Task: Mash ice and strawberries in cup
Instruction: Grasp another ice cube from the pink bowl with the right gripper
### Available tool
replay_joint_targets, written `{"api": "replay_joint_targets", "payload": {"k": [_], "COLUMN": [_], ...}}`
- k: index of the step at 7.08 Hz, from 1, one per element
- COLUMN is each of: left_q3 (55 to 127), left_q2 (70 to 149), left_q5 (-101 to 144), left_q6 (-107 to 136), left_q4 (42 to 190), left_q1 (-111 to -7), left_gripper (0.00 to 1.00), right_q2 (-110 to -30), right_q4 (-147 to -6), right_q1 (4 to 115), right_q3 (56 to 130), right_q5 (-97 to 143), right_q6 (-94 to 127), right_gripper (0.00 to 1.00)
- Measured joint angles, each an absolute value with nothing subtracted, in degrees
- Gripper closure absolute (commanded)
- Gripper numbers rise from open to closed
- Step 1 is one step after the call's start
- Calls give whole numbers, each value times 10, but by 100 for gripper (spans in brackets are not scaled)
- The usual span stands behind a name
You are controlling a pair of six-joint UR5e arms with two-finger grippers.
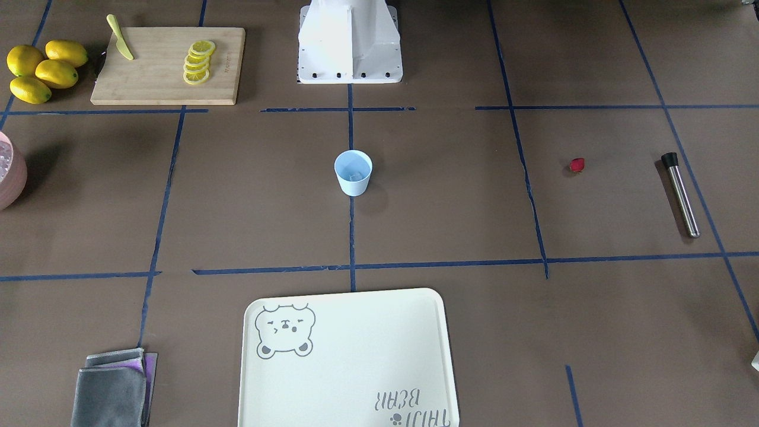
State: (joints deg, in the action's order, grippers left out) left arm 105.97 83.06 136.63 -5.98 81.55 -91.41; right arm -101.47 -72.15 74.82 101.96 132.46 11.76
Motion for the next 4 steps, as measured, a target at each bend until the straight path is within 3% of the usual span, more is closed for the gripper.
{"api": "replay_joint_targets", "payload": {"k": [4], "left_q3": [1060], "left_q2": [829], "left_q5": [1367], "left_q6": [-60], "left_q4": [816], "left_q1": [-914], "left_gripper": [0], "right_q2": [-1014], "right_q4": [-712], "right_q1": [723], "right_q3": [994], "right_q5": [1314], "right_q6": [39], "right_gripper": [6]}}
